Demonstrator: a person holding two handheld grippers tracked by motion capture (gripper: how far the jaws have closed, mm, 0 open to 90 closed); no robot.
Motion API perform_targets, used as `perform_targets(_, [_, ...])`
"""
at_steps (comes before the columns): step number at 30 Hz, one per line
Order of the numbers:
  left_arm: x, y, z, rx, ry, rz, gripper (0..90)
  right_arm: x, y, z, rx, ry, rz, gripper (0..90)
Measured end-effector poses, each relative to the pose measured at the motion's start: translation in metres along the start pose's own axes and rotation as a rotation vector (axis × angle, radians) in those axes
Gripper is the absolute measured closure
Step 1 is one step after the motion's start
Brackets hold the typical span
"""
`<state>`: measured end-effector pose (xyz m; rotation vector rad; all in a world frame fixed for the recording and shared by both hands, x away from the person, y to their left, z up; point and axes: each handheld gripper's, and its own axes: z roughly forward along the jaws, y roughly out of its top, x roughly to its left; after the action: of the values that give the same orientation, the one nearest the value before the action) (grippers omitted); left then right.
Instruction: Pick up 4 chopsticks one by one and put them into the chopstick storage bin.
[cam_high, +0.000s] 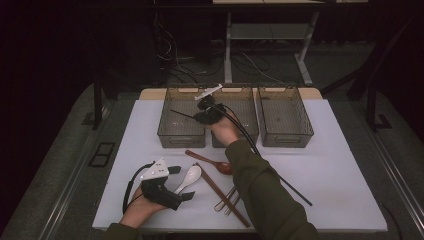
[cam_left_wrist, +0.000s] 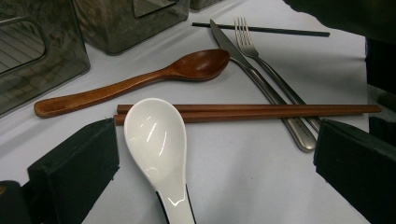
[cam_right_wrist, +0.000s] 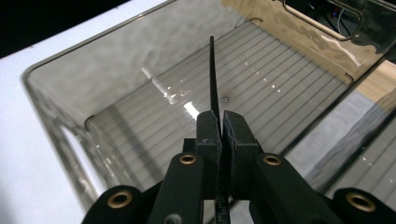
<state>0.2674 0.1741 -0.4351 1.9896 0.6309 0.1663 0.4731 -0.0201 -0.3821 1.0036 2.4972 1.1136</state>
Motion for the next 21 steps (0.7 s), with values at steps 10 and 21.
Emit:
perform_targets(10, [0.0,0.0,-0.001,-0.003,-0.001,0.001,0.0,0.01,0.01,0.013,0.023,-0.02,-0.019,83.5])
perform_targets(21, [0.0,0.0,-0.001,0.002,0.0,0.004,0.0,0.003,0.012,-0.002,-0.013,0.02,0.013,59.4])
